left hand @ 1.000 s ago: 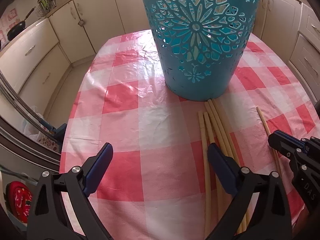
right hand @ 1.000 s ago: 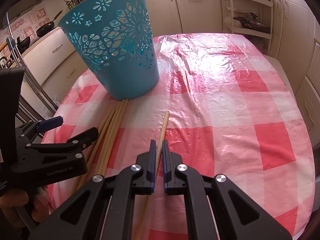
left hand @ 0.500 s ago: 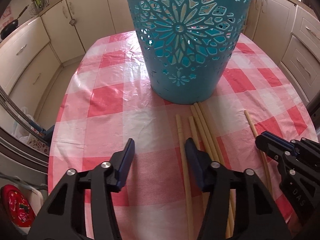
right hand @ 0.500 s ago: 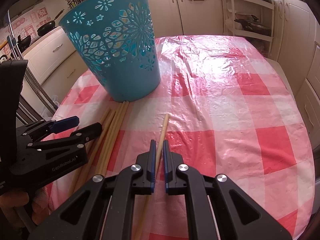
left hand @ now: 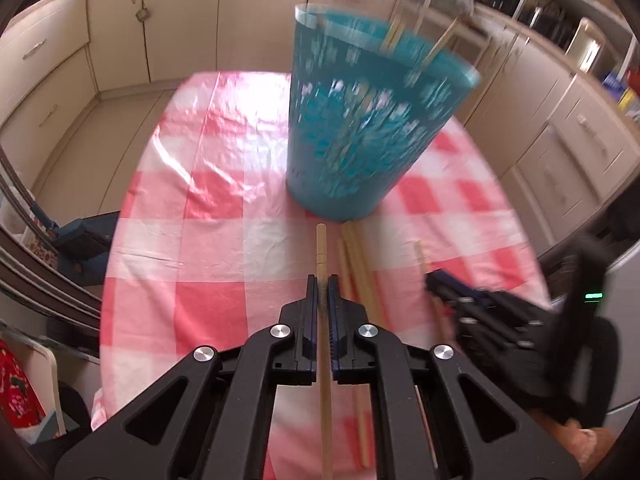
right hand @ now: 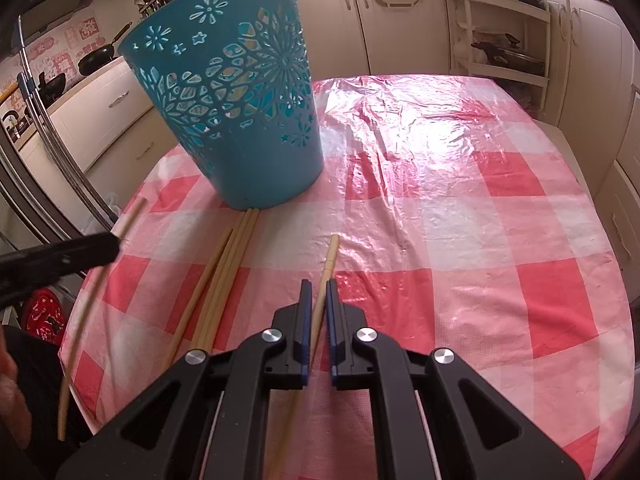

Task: Organize utensils
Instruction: 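Lift the stick with the left tool and drop it into the teal basket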

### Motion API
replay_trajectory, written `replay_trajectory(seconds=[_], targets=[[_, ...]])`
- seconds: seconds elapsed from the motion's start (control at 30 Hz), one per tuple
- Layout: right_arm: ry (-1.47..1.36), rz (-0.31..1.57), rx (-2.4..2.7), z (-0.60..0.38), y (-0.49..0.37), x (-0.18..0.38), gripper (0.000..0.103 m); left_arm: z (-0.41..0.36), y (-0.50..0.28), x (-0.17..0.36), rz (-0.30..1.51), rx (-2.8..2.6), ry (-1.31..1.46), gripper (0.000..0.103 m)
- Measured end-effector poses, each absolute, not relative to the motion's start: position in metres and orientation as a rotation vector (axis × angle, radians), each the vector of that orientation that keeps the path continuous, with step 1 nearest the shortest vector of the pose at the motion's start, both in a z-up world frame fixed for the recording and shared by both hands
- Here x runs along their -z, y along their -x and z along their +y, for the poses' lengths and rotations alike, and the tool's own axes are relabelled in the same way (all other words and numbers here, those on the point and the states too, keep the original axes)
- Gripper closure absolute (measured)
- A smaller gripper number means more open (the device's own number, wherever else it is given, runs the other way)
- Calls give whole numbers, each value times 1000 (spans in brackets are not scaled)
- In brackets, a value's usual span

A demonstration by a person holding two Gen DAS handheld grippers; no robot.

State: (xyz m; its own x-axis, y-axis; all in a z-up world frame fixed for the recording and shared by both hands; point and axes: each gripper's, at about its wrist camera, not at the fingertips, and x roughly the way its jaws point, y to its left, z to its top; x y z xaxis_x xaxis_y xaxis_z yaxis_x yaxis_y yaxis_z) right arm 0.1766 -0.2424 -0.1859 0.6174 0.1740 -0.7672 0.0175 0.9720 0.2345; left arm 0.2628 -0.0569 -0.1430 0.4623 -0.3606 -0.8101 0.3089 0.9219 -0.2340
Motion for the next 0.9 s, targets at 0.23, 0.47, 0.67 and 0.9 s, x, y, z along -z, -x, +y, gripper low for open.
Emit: replay_trajectory(seconds=[0.23, 0.47, 0.67, 0.9], targets=[[-253, 901, -88, -244, -177, 186, 95, -40, -260, 16, 729, 493, 165, 99], [-267, 899, -90, -246, -177, 187, 95, -63, -306, -58, 415, 435, 219, 98], [-279, 898, -98, -247, -179, 187, 95, -85, -351, -49, 330, 328, 242, 98], [-294, 901, -112, -247, -180, 187, 89, -98, -389, 2, 346, 221, 239, 98]])
